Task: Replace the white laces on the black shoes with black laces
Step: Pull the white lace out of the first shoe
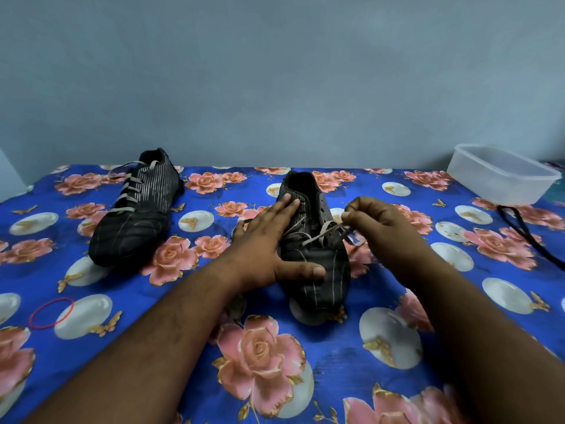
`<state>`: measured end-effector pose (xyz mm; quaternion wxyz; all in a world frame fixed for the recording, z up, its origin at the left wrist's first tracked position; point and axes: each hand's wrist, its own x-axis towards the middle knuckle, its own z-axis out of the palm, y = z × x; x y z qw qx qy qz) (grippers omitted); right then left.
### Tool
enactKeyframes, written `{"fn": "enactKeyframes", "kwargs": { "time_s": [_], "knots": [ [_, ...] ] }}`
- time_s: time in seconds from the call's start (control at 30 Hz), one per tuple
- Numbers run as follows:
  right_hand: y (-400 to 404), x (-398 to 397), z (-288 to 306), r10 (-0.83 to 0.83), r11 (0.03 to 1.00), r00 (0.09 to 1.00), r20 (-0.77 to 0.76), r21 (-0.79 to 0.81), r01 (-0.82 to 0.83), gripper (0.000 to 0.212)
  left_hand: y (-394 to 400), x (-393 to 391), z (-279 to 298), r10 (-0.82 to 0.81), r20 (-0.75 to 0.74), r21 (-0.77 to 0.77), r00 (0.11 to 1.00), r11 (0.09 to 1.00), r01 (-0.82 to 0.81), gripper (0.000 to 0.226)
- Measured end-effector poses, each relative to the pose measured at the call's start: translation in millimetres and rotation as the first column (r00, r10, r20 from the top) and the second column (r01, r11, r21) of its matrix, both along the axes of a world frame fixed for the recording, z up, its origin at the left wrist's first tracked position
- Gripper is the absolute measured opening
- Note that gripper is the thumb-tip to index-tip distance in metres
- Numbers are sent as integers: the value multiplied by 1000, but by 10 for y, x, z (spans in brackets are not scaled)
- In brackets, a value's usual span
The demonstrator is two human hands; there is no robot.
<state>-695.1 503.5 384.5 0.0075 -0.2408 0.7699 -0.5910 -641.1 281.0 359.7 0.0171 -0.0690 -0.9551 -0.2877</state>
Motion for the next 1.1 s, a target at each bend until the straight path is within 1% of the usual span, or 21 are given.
{"fn": "enactKeyframes", "kwargs": {
  "time_s": [0.07,0.13,0.2,0.23,0.3,0.37,0.43,0.53,0.6,0.67,0.73,0.77,0.83,0.9,1.0,1.1],
  "knots": [
    [-2,-45,-65,-75,981,983,-166,167,103,15,2,0,1,-3,3,-3,1000,1000,3,135],
    [-36,-36,-115,-80,947,925,-372,261,187,3,0,0,-3,-4,4,-9,1000,1000,4,134],
    [-83,18,-129,-2,928,861,-508,321,191,19,-8,1,-9,-5,4,-12,1000,1000,5,133],
    [-108,45,-125,32,914,839,-543,356,195,26,-10,1,-12,-8,3,-14,1000,1000,8,133],
    [-158,72,-130,77,875,798,-597,424,233,34,-12,2,-11,-11,3,-15,1000,1000,11,132],
    [-181,58,-162,97,858,774,-626,447,254,34,-7,3,-9,-11,4,-16,1000,1000,11,131],
    [-180,33,-178,90,880,776,-624,415,232,32,0,3,-8,-9,1,-14,1000,1000,9,131],
    [-152,-7,-179,39,929,829,-558,325,175,24,5,3,-4,-7,3,-14,1000,1000,7,131],
    [-116,-53,-176,-20,963,870,-492,225,149,16,6,6,-3,-8,5,-10,1000,1000,8,131],
    [-48,-123,-151,-135,974,892,-431,107,199,9,5,5,-6,-5,10,3,1000,1000,5,132],
    [45,-199,-133,-272,952,893,-359,34,304,12,2,2,-10,-5,17,7,1000,1000,5,133],
    [86,-231,-140,-322,933,881,-348,42,357,13,0,0,-11,-5,21,7,1000,1000,5,133],
    [113,-253,-176,-353,896,843,-406,115,430,13,2,1,-7,-6,27,7,1000,1000,6,133],
    [64,-200,-191,-297,882,823,-485,190,431,14,1,5,-7,-7,23,8,1000,1000,7,132],
    [-58,-59,-158,-121,884,791,-599,297,360,31,-4,6,-13,-9,20,4,1000,1000,9,131],
    [-124,-7,-177,61,859,752,-656,418,295,34,-9,-2,-19,-13,20,4,1000,1000,13,130]
  ]
}}
